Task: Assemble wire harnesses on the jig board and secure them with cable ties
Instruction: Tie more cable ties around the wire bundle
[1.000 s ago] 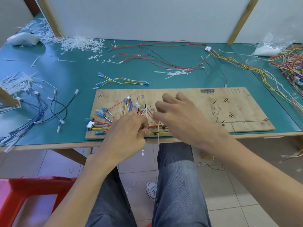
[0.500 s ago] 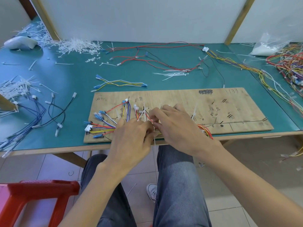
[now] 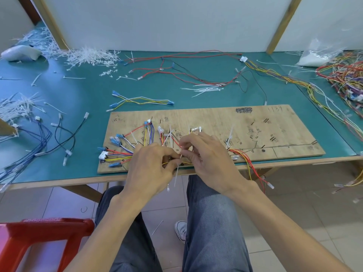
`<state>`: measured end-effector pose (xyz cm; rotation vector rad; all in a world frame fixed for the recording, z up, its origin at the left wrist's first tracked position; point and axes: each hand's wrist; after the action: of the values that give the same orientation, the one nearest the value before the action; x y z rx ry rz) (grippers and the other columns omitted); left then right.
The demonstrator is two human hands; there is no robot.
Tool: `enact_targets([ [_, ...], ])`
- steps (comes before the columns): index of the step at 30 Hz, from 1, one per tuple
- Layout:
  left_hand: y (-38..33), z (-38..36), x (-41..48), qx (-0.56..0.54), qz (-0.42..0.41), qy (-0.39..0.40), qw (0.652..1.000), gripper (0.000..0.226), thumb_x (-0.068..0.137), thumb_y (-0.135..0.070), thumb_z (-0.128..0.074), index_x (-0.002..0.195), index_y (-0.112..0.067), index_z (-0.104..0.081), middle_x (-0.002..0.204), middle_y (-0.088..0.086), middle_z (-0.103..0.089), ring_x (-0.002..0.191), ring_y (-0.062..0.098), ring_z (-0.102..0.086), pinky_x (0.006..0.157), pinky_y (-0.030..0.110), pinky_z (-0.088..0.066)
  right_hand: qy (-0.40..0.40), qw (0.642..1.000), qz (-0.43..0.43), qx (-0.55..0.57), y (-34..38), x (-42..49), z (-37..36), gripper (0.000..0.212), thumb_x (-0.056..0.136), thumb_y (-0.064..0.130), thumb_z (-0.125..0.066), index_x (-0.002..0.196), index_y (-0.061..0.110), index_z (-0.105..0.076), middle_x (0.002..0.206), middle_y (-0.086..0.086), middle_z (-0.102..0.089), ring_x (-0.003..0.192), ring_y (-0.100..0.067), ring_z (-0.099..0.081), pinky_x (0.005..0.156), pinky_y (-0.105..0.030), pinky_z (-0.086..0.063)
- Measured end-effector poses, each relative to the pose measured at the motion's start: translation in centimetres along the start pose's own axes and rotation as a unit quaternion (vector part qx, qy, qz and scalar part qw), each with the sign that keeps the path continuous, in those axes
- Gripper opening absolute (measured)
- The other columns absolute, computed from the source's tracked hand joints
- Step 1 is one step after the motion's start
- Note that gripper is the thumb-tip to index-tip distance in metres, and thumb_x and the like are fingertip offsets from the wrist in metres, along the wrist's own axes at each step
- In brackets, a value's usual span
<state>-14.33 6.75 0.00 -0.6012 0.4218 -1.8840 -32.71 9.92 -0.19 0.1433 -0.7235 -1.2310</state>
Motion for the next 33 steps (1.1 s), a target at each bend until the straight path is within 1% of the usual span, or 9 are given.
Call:
enact_targets([
  [4,0.0,0.1,0.0,-0.003,0.002,0.014,1.000,0.006,0.086,-0.044,-0.081,0.090,-0.040,-0.078,0.067,-0.018,-0.049,0.070,-0.003,-0.040,0.077,0.037,-0.035,-0.026,0.998,-0.019,0.046,0.3,-0.4,-0.5,0.016,0.099,0.014,-0.071,0.115,0.016,-0.069,0.098,0.022,-0.057,0.086,-0.001,-0.045,0.085,-0.047,-0.051],
  [8,-0.2,0.2,0.2,-0.003,0.014,0.026,1.000,0.007,0.088,-0.046,-0.078,0.091,-0.039,-0.080,0.070,-0.016,-0.054,0.071,0.004,-0.051,0.085,0.040,-0.045,-0.110,0.992,-0.042,0.042,0.3,-1.8,-0.7,0.014,0.098,0.016,-0.074,0.111,0.014,-0.069,0.106,0.008,-0.063,0.090,-0.010,-0.054,0.084,-0.034,-0.049],
  [10,-0.2,0.2,0.3,-0.018,0.027,0.029,0.999,0.007,0.087,-0.044,-0.080,0.089,-0.038,-0.081,0.069,-0.016,-0.056,0.071,0.009,-0.056,0.084,0.042,-0.049,-0.121,0.993,0.004,0.002,0.1,-4.2,-0.9,0.009,0.097,0.006,-0.070,0.104,0.011,-0.069,0.105,0.001,-0.063,0.093,-0.019,-0.055,0.081,-0.037,-0.047],
  [14,-0.4,0.3,0.7,-0.036,0.054,0.044,0.997,0.006,0.085,-0.041,-0.083,0.088,-0.036,-0.083,0.063,-0.018,-0.060,0.071,0.009,-0.059,0.082,0.042,-0.052,-0.047,0.986,0.091,-0.128,-0.6,-8.3,-2.2,0.033,0.089,0.000,-0.063,0.114,0.020,-0.073,0.109,0.004,-0.065,0.094,-0.027,-0.055,0.077,-0.040,-0.037],
  [20,-0.4,0.5,1.1,-0.051,0.074,0.078,0.993,0.002,0.084,-0.036,-0.084,0.082,-0.037,-0.082,0.066,-0.019,-0.069,0.072,0.007,-0.065,0.080,0.039,-0.057,-0.108,0.978,0.102,-0.147,-0.4,-6.5,-3.9,0.036,0.101,0.003,-0.059,0.126,0.025,-0.075,0.102,0.005,-0.065,0.087,-0.026,-0.053,0.080,-0.035,-0.028],
  [24,-0.2,0.7,1.3,-0.057,0.079,0.094,0.991,0.004,0.085,-0.036,-0.083,0.082,-0.039,-0.082,0.065,-0.017,-0.069,0.073,0.013,-0.065,0.075,0.036,-0.057,-0.123,0.978,0.128,-0.111,-0.3,-5.6,-4.3,0.024,0.101,0.012,-0.070,0.121,0.025,-0.073,0.099,0.004,-0.066,0.085,-0.026,-0.058,0.072,-0.039,-0.034],
  [27,-0.1,0.7,1.3,-0.064,0.071,0.096,0.991,0.010,0.086,-0.036,-0.082,0.077,-0.040,-0.080,0.057,-0.012,-0.063,0.065,0.015,-0.060,0.068,0.032,-0.048,-0.116,0.983,0.124,-0.066,-0.8,-5.7,-4.4,0.013,0.102,0.012,-0.071,0.108,0.018,-0.081,0.101,0.002,-0.070,0.085,-0.025,-0.060,0.074,-0.036,-0.033],
  [30,-0.2,0.5,1.0,-0.063,0.059,0.090,0.992,0.018,0.087,-0.037,-0.081,0.071,-0.040,-0.072,0.052,-0.011,-0.053,0.059,0.014,-0.052,0.072,0.033,-0.038,-0.102,0.992,0.068,0.030,-0.9,-6.0,-4.3,0.010,0.096,0.007,-0.077,0.102,0.014,-0.082,0.100,0.000,-0.070,0.087,-0.022,-0.061,0.072,-0.039,-0.041],
  [33,-0.4,0.4,0.7,-0.061,0.045,0.068,0.995,0.011,0.089,-0.037,-0.079,0.080,-0.041,-0.075,0.055,-0.010,-0.051,0.060,0.010,-0.050,0.081,0.039,-0.044,-0.101,0.987,0.004,0.122,-0.4,-5.9,-4.0,0.007,0.093,0.011,-0.079,0.098,0.013,-0.083,0.098,0.001,-0.071,0.089,-0.018,-0.062,0.073,-0.043,-0.048],
])
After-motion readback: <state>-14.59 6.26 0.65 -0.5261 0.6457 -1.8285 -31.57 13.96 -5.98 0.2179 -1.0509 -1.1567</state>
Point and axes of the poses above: each hand's wrist, its own x-axis towards the middle knuckle, its own z-axis out of the back of the hand, y = z × x
